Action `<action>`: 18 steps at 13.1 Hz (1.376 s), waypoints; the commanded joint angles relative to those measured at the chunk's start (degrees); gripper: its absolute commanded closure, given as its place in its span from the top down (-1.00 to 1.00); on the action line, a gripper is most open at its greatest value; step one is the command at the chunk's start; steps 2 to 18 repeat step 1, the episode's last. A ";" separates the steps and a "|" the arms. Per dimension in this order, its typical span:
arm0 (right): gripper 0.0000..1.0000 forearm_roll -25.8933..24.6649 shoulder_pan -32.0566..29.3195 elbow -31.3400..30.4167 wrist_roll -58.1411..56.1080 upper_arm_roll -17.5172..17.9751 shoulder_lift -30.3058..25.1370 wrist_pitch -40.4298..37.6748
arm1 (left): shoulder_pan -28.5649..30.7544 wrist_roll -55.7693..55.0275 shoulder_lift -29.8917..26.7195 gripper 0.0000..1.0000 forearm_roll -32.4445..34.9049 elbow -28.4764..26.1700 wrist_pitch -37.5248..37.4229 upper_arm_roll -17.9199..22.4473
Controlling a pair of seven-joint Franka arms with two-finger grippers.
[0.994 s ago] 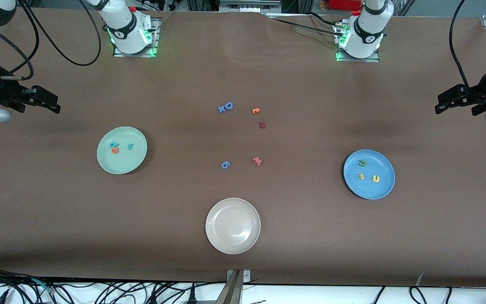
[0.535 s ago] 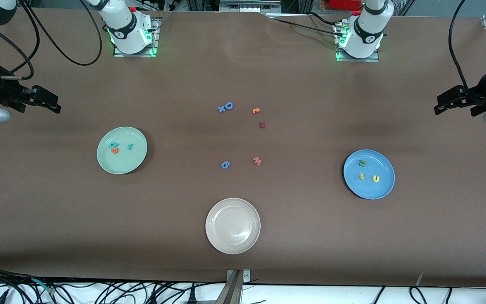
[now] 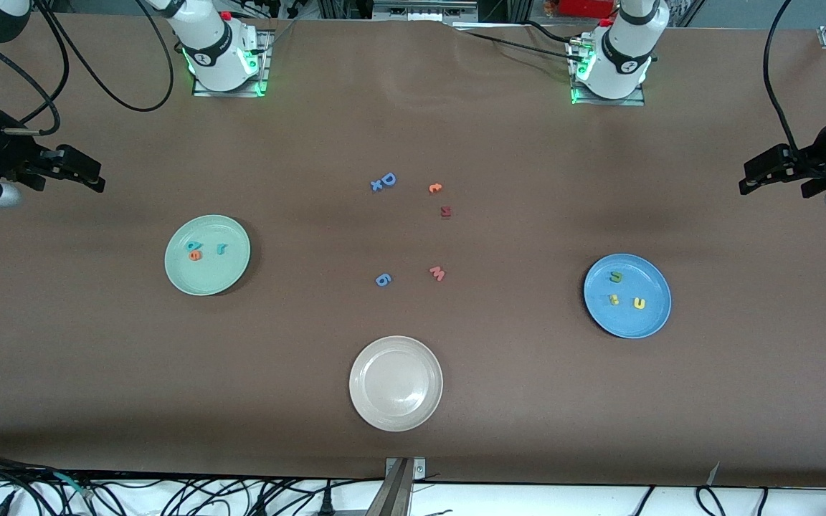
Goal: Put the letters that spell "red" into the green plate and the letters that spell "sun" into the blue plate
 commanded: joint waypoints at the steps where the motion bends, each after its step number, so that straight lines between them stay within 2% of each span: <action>1: 1.00 0.81 -0.53 0.38 0.13 0.56 -0.35 -0.21 | -0.09 0.51 0.24 1.00 -1.41 1.01 -0.24 0.41; 18: 1.00 0.81 -0.53 0.38 0.13 0.56 -0.35 -0.21 | -0.09 0.51 0.24 1.00 -1.41 1.01 -0.24 0.41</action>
